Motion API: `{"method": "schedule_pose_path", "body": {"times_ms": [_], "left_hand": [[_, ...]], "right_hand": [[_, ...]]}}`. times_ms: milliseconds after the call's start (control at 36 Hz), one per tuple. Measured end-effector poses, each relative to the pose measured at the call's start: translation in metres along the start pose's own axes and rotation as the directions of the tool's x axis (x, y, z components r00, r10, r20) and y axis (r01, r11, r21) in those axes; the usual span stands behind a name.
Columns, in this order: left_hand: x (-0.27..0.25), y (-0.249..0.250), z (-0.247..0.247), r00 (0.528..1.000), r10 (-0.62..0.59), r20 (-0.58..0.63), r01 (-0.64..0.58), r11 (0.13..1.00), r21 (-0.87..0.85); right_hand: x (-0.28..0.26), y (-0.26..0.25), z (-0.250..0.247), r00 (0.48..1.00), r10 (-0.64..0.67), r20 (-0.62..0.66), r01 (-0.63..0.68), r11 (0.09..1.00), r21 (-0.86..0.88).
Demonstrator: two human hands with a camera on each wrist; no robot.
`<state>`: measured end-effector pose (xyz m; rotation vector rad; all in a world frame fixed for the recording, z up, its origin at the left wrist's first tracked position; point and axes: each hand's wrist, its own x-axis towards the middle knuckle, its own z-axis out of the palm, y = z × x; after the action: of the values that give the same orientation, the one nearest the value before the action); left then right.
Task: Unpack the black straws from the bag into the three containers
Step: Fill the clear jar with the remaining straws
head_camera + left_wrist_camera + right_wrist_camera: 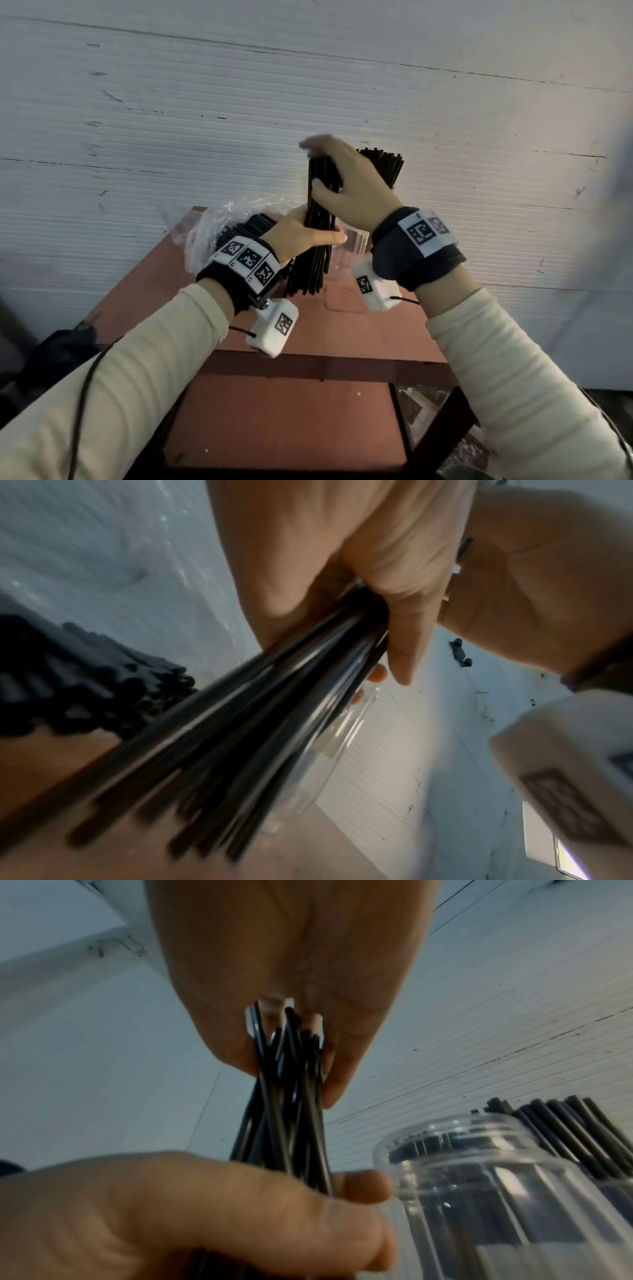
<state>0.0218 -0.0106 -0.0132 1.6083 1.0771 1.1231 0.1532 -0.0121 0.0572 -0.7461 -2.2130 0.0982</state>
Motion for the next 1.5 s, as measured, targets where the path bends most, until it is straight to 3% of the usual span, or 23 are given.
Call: {"method": "schedule_pose_path", "body": {"times_ms": [83, 167, 278, 472, 555, 639, 833, 972, 1111, 1250, 1500], "left_hand": [[-0.004, -0.007, 0.002, 0.999, -0.037, -0.015, 0.036, 0.997, -0.072], [-0.004, -0.006, 0.003, 0.999, -0.036, -0.007, 0.035, 0.993, -0.112], [-0.005, 0.000, 0.002, 0.999, -0.039, 0.029, 0.043, 0.990, -0.134], [-0.011, -0.006, 0.002, 0.998, -0.015, 0.058, 0.019, 0.998, -0.061], [-0.010, -0.002, 0.001, 0.998, -0.002, 0.060, 0.007, 0.997, -0.075], [-0.008, 0.000, -0.001, 0.999, -0.012, 0.032, 0.015, 0.996, -0.092], [-0.010, -0.006, -0.002, 0.998, -0.057, 0.035, 0.059, 0.996, -0.067], [-0.009, -0.008, -0.005, 0.990, -0.124, 0.073, 0.124, 0.992, 0.006], [-0.009, -0.015, -0.008, 0.966, -0.232, 0.113, 0.231, 0.973, 0.022], [-0.011, -0.012, -0.009, 0.967, -0.213, 0.141, 0.216, 0.976, -0.004], [-0.014, -0.020, -0.009, 0.956, -0.207, 0.207, 0.182, 0.974, 0.131]], "right_hand": [[-0.004, 0.004, 0.007, 0.998, 0.054, 0.037, -0.053, 0.998, -0.027], [-0.003, 0.002, 0.009, 0.997, 0.055, -0.062, -0.055, 0.998, 0.013], [0.001, 0.000, 0.010, 0.987, -0.033, -0.159, 0.041, 0.998, 0.046], [0.000, 0.002, 0.021, 0.996, 0.051, -0.079, -0.050, 0.999, 0.005], [0.000, -0.002, 0.020, 0.985, 0.066, -0.158, -0.063, 0.998, 0.027], [0.001, -0.005, 0.018, 0.972, 0.006, -0.234, 0.008, 0.998, 0.058], [-0.002, 0.000, 0.025, 0.997, 0.071, -0.033, -0.071, 0.997, -0.003], [-0.004, 0.003, 0.026, 0.998, -0.033, -0.056, 0.031, 0.999, -0.028], [-0.005, 0.006, 0.030, 0.998, -0.039, -0.047, 0.036, 0.997, -0.061], [-0.007, 0.006, 0.030, 0.999, -0.013, -0.035, 0.011, 0.997, -0.077], [-0.014, 0.002, 0.024, 0.999, -0.016, -0.039, 0.013, 0.997, -0.075]]}}
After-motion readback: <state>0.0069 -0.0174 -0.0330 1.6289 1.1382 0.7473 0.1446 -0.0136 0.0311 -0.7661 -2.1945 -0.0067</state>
